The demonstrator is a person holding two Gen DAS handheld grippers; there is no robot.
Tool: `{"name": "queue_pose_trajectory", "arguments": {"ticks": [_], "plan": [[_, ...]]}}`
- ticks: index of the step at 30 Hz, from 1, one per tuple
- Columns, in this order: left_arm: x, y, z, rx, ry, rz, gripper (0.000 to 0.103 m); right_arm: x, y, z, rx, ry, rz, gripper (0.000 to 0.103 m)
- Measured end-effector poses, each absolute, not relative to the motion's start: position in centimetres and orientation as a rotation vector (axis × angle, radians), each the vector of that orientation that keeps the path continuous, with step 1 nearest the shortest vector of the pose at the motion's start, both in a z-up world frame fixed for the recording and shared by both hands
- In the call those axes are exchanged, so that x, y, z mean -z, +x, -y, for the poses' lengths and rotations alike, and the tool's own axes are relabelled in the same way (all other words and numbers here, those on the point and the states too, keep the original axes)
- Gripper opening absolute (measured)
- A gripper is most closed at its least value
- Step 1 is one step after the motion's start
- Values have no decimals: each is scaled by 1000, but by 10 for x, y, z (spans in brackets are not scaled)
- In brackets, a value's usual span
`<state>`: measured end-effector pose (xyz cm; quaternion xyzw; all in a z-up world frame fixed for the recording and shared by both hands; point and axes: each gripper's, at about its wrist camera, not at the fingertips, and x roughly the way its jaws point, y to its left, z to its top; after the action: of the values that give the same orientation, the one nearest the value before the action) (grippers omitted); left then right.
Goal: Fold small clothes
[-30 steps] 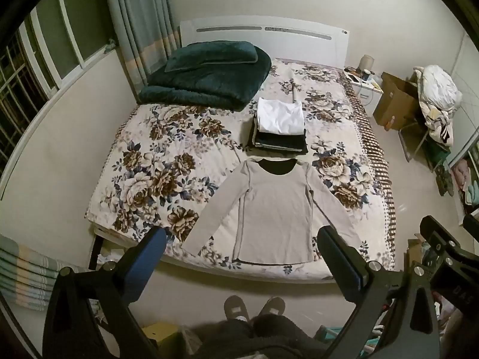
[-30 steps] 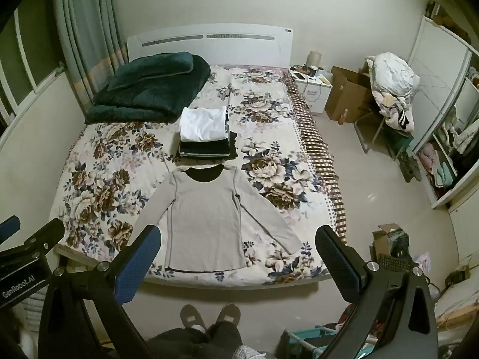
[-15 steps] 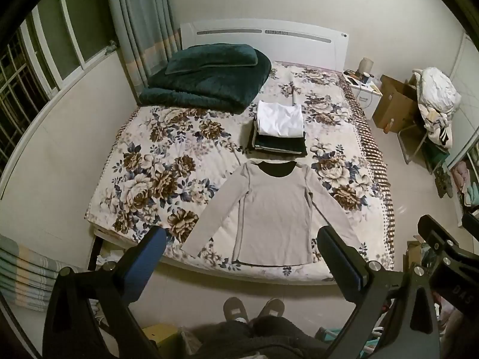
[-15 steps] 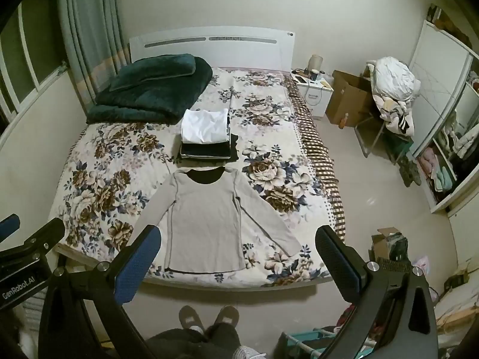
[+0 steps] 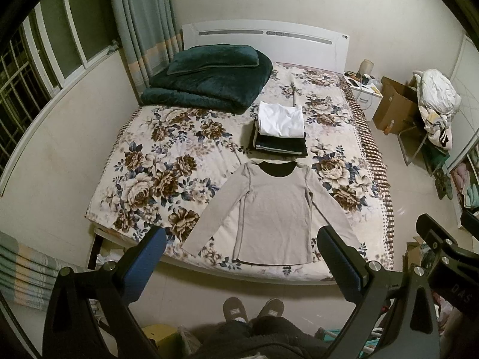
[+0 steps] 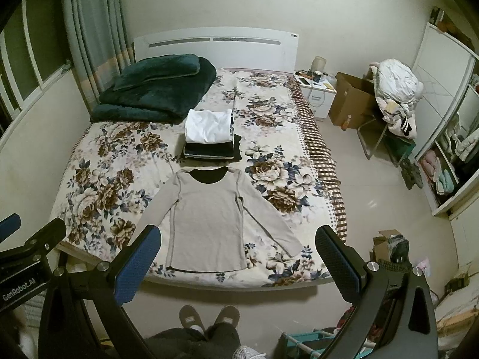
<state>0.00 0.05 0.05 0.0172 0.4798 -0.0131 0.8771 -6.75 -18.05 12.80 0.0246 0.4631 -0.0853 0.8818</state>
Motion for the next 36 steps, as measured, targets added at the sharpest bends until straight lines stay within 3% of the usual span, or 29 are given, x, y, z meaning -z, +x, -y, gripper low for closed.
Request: {"name": "queue_pose_trajectory", "arguments": {"ticks": [36], "plan": [[-1,0,-1,33,30,-988,103,-133,-76,178,179,48,-953,103]]}}
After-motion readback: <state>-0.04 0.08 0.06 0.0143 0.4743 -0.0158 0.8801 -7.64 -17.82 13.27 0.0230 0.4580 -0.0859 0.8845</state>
